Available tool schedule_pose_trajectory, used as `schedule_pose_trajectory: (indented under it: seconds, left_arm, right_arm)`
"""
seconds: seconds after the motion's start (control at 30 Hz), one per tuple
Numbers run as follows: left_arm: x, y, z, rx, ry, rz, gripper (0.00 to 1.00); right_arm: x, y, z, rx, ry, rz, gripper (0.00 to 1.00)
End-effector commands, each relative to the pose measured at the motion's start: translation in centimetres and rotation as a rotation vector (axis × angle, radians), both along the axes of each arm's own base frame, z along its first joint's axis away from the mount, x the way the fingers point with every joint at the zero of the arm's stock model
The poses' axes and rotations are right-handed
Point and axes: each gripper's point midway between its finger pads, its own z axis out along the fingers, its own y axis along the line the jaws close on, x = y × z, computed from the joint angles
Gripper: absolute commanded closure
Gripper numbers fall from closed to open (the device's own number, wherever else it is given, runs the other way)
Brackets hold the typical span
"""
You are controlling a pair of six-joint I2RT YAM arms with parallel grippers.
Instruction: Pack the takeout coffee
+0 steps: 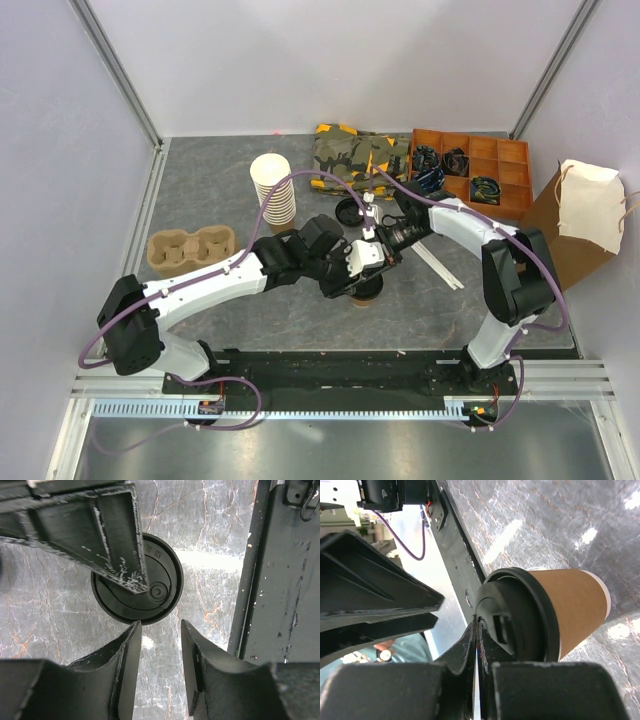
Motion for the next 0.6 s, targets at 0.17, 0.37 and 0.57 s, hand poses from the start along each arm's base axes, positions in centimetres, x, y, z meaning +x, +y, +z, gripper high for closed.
schedule_pose_trajectory:
  seconds: [0.17, 0.37, 0.57]
  left_arm:
    - [1.0, -3.1, 1.2, -0.147, -0.018, 0.011, 0.55]
    - [2.0, -2.8, 0.8, -0.254, 0.012, 0.095, 0.58]
    - [1.8, -3.3, 0.7, -0.423, -0.021, 0.094, 0.69]
  right_arm:
    - [-0.1, -0.5, 3.3, 0.010, -0.096, -0.001, 0.94]
    - [0.6, -2.4, 3.9, -0.039, -0.108, -0.081, 0.96]
    - [0.8, -3.4, 4.1, -0.086, -0.113, -0.138, 0.97]
